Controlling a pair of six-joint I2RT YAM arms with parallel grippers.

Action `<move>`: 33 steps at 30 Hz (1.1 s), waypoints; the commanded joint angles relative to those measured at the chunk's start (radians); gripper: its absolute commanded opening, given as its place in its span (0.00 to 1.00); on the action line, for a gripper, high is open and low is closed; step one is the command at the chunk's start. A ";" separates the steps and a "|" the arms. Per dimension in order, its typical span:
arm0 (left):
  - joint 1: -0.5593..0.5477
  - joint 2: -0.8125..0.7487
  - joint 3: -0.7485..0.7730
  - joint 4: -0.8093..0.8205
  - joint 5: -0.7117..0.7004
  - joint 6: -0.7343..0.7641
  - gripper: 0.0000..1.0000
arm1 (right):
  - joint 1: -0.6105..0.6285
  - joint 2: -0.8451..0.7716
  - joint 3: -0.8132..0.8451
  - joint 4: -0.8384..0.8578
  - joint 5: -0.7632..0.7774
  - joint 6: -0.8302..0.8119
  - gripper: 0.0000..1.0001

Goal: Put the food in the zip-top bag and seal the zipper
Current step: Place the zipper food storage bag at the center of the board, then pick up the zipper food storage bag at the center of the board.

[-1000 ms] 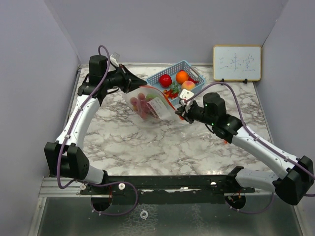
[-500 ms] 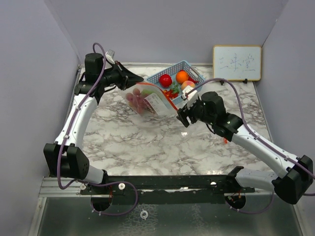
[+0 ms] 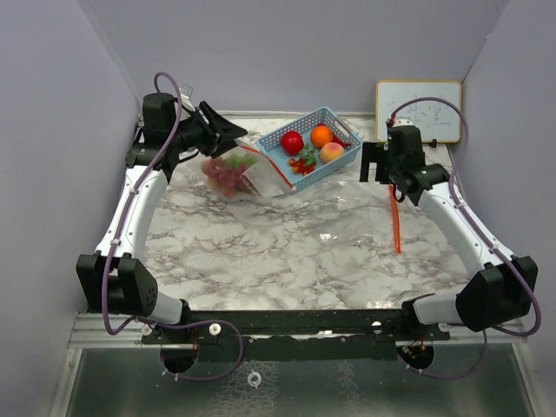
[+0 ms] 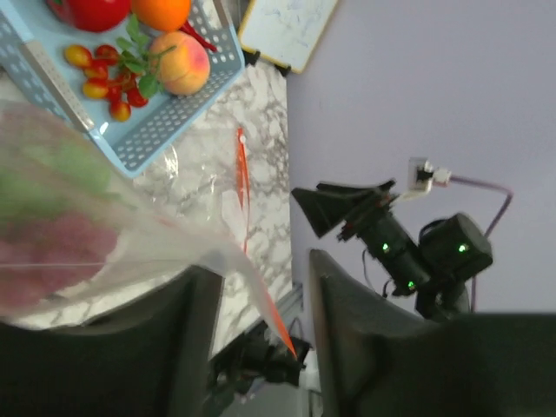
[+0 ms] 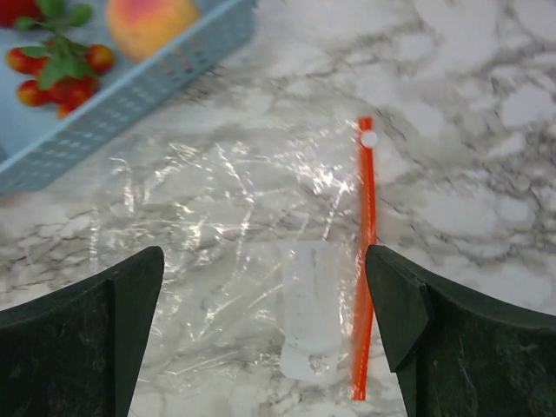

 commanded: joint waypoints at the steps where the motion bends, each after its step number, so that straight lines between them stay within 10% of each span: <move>1: 0.007 -0.016 0.016 -0.074 -0.108 0.225 0.69 | -0.086 0.022 -0.056 -0.118 0.037 0.117 1.00; 4: 0.007 -0.001 0.053 -0.174 -0.212 0.379 0.99 | -0.182 0.048 -0.096 -0.118 0.005 0.153 1.00; 21: 0.007 0.079 0.113 -0.168 -0.191 0.399 0.92 | -0.400 0.262 -0.311 -0.013 -0.305 0.235 0.79; 23: 0.007 0.075 0.117 -0.163 -0.185 0.388 0.89 | -0.402 0.281 -0.309 0.010 -0.315 0.215 0.62; 26: 0.007 0.070 0.133 -0.156 -0.180 0.372 0.82 | -0.401 0.270 -0.307 0.035 -0.377 0.195 0.07; 33: -0.021 0.112 0.269 -0.060 -0.102 0.235 0.58 | -0.389 0.123 -0.192 -0.009 -0.476 0.157 0.02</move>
